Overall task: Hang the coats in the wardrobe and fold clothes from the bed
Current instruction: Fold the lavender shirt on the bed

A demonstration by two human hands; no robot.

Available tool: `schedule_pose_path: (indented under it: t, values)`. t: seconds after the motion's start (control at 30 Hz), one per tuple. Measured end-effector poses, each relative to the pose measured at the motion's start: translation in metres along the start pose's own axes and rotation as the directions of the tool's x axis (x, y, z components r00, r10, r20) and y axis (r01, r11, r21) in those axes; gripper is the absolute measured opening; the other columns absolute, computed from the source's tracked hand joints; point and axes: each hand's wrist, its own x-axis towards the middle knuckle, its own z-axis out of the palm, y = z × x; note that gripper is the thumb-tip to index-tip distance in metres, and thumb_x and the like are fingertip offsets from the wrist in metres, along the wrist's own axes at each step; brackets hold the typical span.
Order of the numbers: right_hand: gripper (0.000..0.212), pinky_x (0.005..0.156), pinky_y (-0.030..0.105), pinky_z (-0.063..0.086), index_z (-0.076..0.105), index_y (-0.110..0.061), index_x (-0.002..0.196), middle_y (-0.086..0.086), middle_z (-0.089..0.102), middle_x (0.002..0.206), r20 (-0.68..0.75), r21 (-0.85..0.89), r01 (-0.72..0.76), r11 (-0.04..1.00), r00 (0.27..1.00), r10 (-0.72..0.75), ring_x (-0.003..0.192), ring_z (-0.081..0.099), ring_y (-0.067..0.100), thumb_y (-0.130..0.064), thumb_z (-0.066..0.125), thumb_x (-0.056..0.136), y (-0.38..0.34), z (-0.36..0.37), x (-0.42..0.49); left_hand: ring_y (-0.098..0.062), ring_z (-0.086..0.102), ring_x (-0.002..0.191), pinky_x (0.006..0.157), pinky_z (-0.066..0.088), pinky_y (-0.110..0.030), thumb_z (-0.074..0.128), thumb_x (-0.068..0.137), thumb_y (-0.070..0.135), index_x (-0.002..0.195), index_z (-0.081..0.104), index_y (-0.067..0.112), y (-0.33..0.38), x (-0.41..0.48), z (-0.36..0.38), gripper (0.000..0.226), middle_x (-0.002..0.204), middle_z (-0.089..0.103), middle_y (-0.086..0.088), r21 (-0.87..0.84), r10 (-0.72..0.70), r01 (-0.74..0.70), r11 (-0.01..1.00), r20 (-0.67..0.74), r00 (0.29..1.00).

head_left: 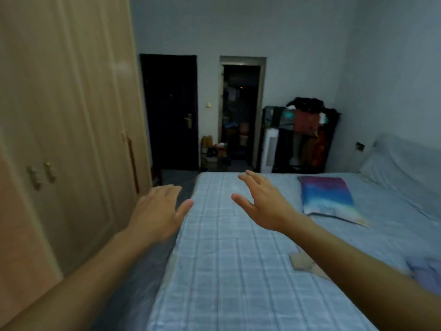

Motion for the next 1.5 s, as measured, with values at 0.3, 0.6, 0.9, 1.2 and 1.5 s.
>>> schedule_pose_path:
  t: [0.3, 0.6, 0.9, 1.2, 1.5]
  values:
    - [0.065, 0.118, 0.045, 0.023, 0.035, -0.017, 0.148, 0.008, 0.028, 0.157, -0.096, 0.040, -0.306, 0.951, 0.946, 0.308, 0.146, 0.021, 0.021, -0.055, 0.043, 0.095, 0.171, -0.066, -0.130, -0.022, 0.032, 0.139, 0.108, 0.031, -0.043, 0.024, 0.095, 0.065, 0.147, 0.035, 0.022, 0.204, 0.028, 0.049, 0.068, 0.152, 0.039, 0.001, 0.001, 0.279, -0.281, 0.960, 0.089, 0.956]
    - [0.061, 0.117, 0.035, 0.019, 0.040, -0.012, 0.144, 0.014, 0.035, 0.153, -0.194, -0.041, -0.554, 0.831, 0.821, 0.537, 0.143, 0.028, 0.026, -0.047, 0.050, 0.096, 0.282, -0.103, -0.223, -0.021, 0.031, 0.140, 0.108, 0.032, -0.042, 0.025, 0.097, 0.063, 0.148, 0.034, 0.022, 0.345, 0.063, 0.127, 0.066, 0.152, 0.039, 0.001, -0.123, 0.512, -0.497, 0.859, 0.164, 0.843]
    - [0.049, 0.109, 0.039, 0.032, 0.050, 0.000, 0.133, 0.018, 0.053, 0.133, -0.217, -0.084, -0.708, 0.701, 0.700, 0.681, 0.128, 0.047, 0.031, -0.029, 0.060, 0.095, 0.360, -0.124, -0.240, -0.022, 0.038, 0.135, 0.104, 0.036, -0.041, 0.032, 0.097, 0.060, 0.144, 0.039, 0.022, 0.445, 0.128, 0.203, 0.062, 0.148, 0.044, 0.000, -0.270, 0.675, -0.630, 0.728, 0.118, 0.728]
    - [0.033, 0.097, 0.043, 0.040, 0.057, 0.000, 0.117, 0.016, 0.060, 0.111, -0.242, -0.107, -0.752, 0.650, 0.654, 0.717, 0.107, 0.055, 0.032, -0.026, 0.058, 0.096, 0.418, -0.138, -0.246, -0.023, 0.044, 0.128, 0.102, 0.039, -0.040, 0.038, 0.096, 0.056, 0.134, 0.049, 0.020, 0.521, 0.160, 0.241, 0.054, 0.139, 0.051, -0.001, -0.283, 0.819, -0.778, 0.561, 0.051, 0.571]
    - [0.053, 0.110, 0.043, 0.033, 0.045, -0.007, 0.139, 0.013, 0.049, 0.139, -0.213, -0.034, -0.798, 0.601, 0.594, 0.776, 0.131, 0.043, 0.027, -0.040, 0.049, 0.098, 0.516, -0.146, -0.288, -0.022, 0.041, 0.132, 0.100, 0.038, -0.040, 0.037, 0.097, 0.056, 0.138, 0.045, 0.021, 0.619, 0.161, 0.299, 0.055, 0.143, 0.048, 0.001, -0.323, 0.836, -0.773, 0.546, 0.148, 0.529]
